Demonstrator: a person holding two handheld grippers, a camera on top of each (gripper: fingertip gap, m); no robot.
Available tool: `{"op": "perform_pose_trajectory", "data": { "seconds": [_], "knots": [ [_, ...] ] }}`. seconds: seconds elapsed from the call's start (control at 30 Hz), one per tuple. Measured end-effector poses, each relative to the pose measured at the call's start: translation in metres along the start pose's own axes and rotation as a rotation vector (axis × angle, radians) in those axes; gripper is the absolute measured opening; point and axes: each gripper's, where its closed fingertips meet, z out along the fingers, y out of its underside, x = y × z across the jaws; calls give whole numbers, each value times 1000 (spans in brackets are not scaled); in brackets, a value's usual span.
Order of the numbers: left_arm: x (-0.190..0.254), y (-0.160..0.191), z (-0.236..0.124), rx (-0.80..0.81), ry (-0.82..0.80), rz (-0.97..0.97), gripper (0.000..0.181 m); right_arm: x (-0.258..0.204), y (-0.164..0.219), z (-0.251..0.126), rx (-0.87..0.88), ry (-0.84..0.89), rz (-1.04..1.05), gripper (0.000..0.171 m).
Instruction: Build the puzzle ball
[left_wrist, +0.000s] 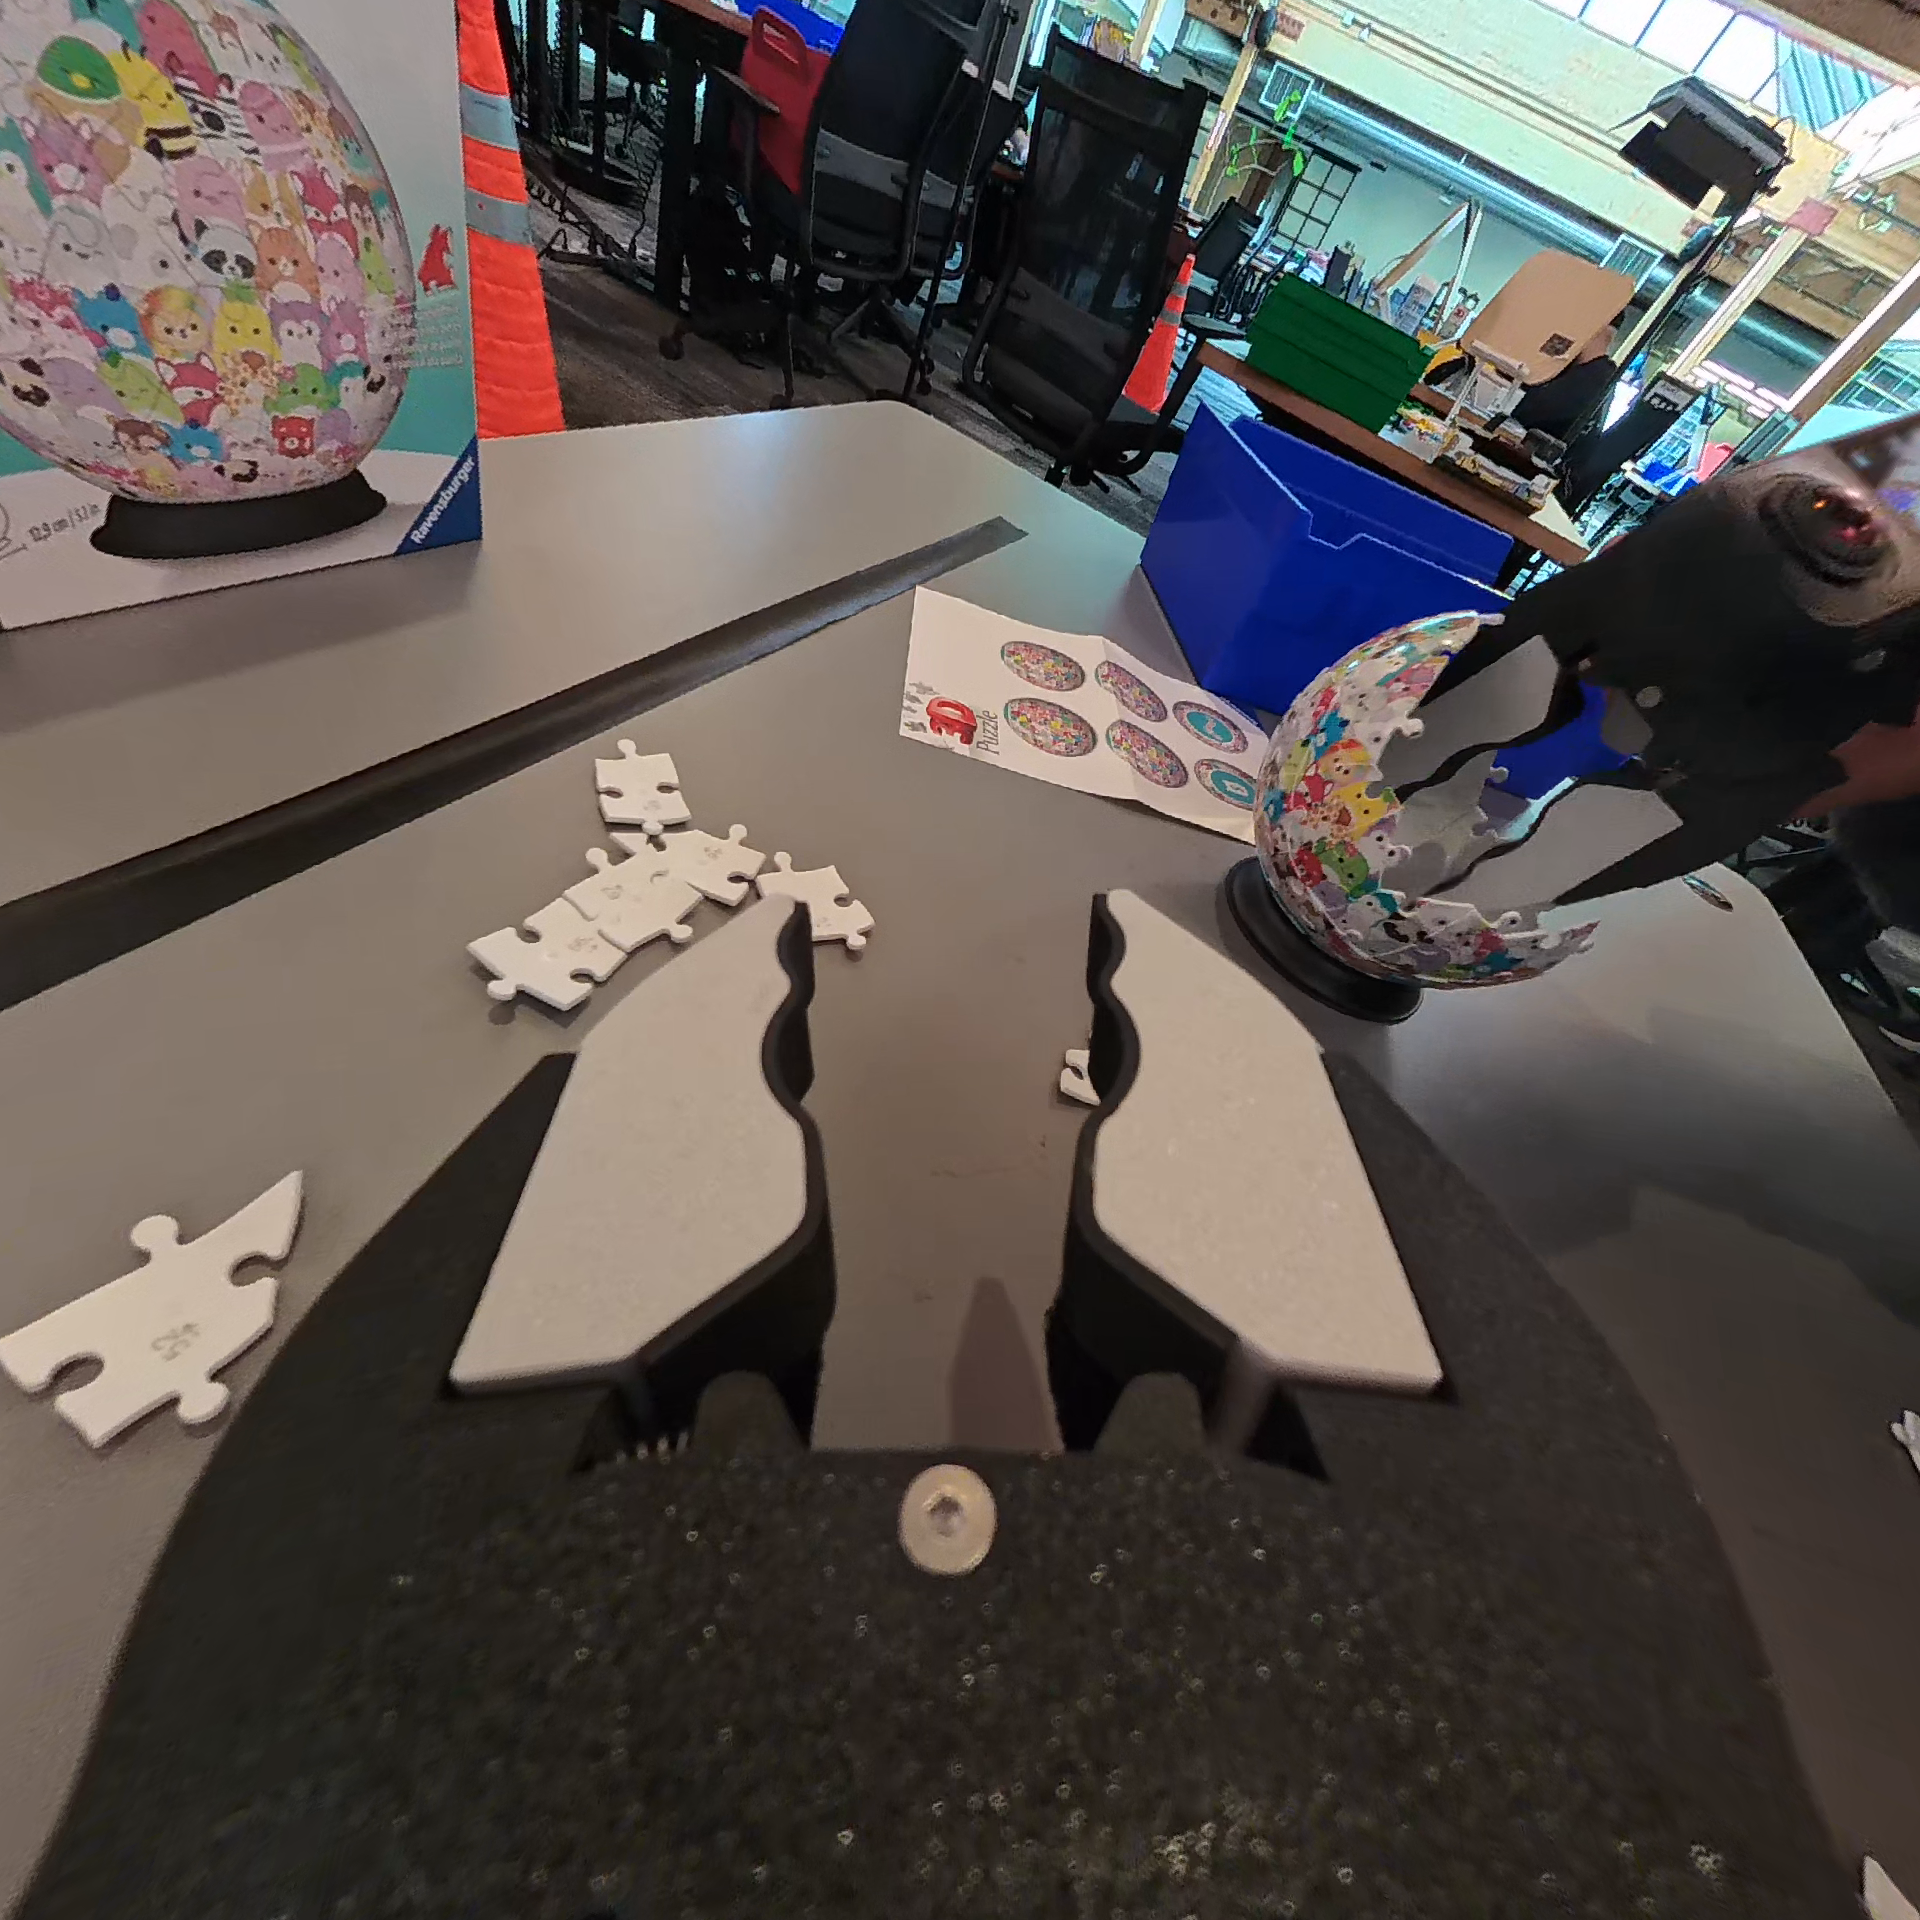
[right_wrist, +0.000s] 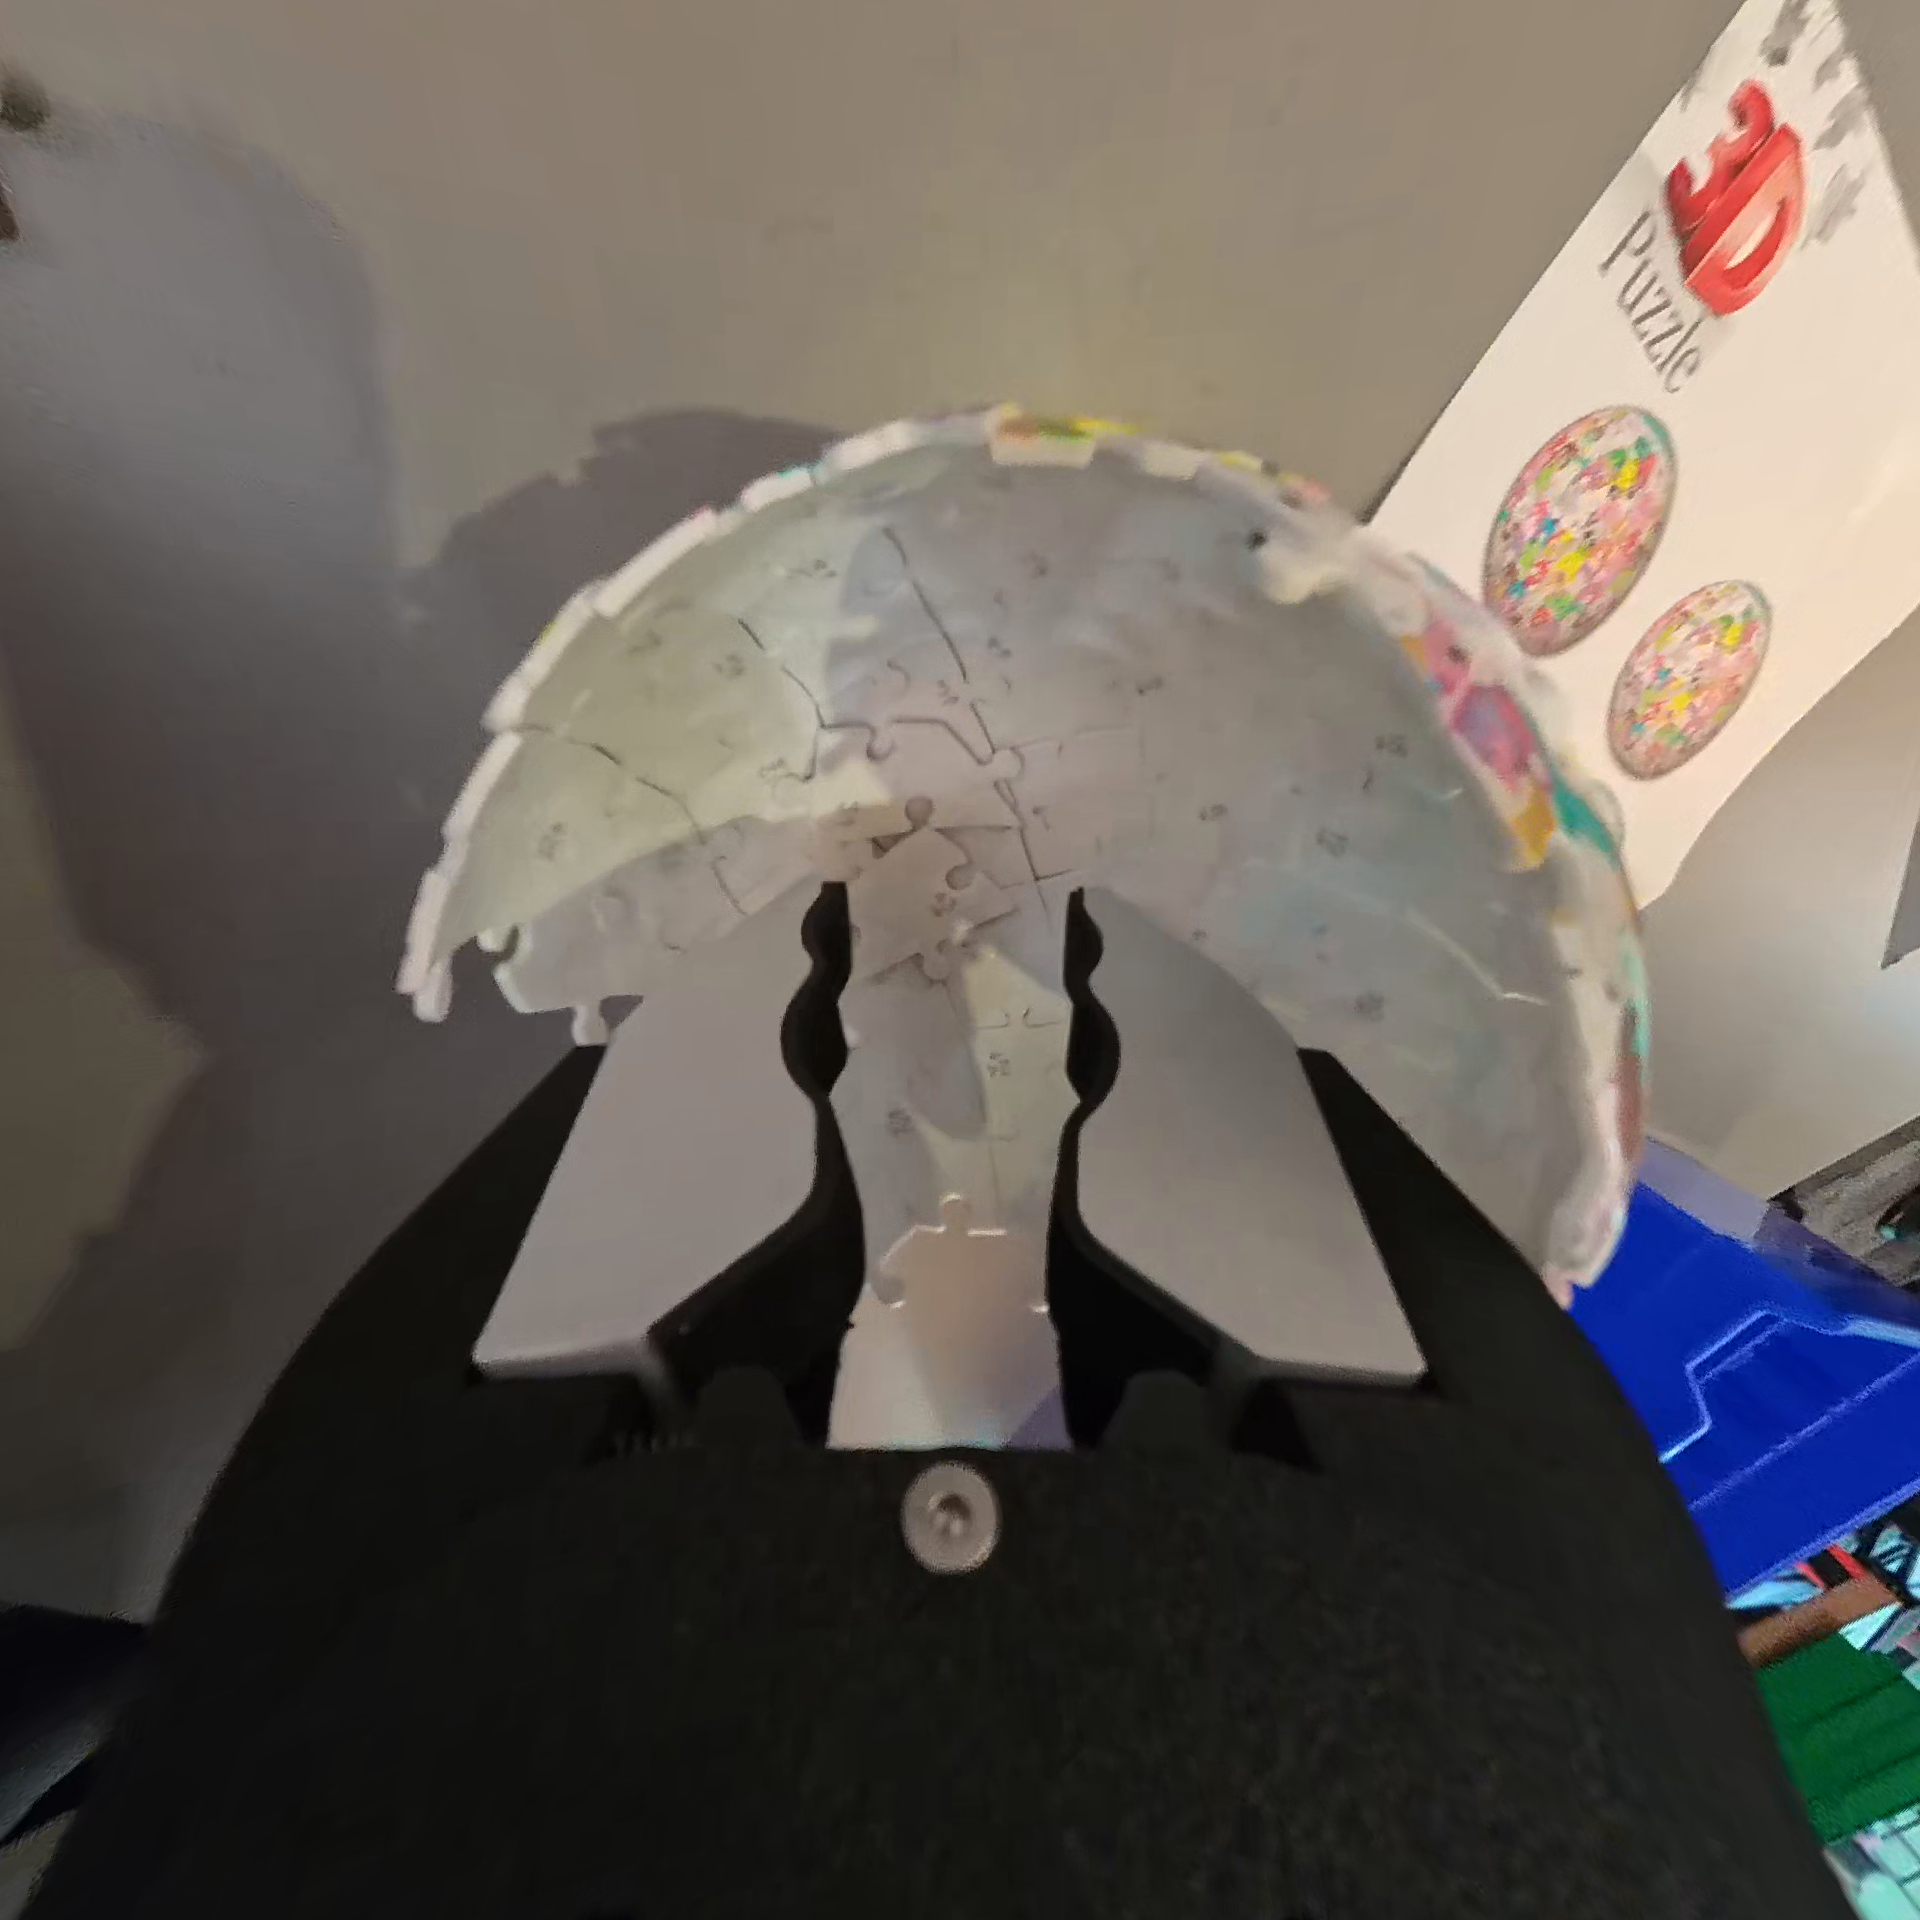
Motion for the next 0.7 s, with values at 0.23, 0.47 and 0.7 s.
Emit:
{"op": "perform_pose_trajectory", "data": {
  "seconds": [0.23, 0.47, 0.7],
  "knots": [
    [0, 0, 0, -3, 2, 0, 50, -6, -9, -22, 74, 20, -100, 37],
    [1, 2, 2, -21, 8, 3, 50, -5, -7, -49, 242, 1, -669, 34],
    [1, 1, 1, -9, 20, -10, 49, -12, 1, -35, 265, -38, -1005, 23]
  ]
}}
